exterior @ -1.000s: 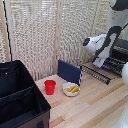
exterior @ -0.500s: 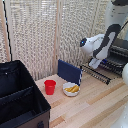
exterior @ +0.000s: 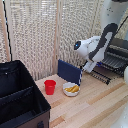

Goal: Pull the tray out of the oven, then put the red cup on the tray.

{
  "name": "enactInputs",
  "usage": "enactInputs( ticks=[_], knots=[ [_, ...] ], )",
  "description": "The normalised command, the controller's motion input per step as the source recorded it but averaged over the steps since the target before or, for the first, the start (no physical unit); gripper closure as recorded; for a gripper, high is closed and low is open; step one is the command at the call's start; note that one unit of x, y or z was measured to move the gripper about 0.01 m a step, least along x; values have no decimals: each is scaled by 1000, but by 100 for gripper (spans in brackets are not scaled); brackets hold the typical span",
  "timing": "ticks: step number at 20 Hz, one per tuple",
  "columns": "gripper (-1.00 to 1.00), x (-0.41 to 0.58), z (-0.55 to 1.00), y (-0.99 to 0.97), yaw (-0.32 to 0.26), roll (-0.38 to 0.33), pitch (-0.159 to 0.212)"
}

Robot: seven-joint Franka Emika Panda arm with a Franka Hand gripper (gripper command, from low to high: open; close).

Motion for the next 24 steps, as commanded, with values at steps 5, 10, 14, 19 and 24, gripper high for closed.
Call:
enactInputs(
  ticks=[5, 10, 14, 19, 24],
  knots=[
    [-100, 203, 133, 33, -3, 68, 38],
    [-100, 188, 523, 176, -86, 88, 4],
    [-100, 178, 776, 137, -149, 44, -29],
    [-100, 195, 783, 129, -202, 0, -48],
    [-100, 21, 541, 149, -283, 20, -67]
  ],
)
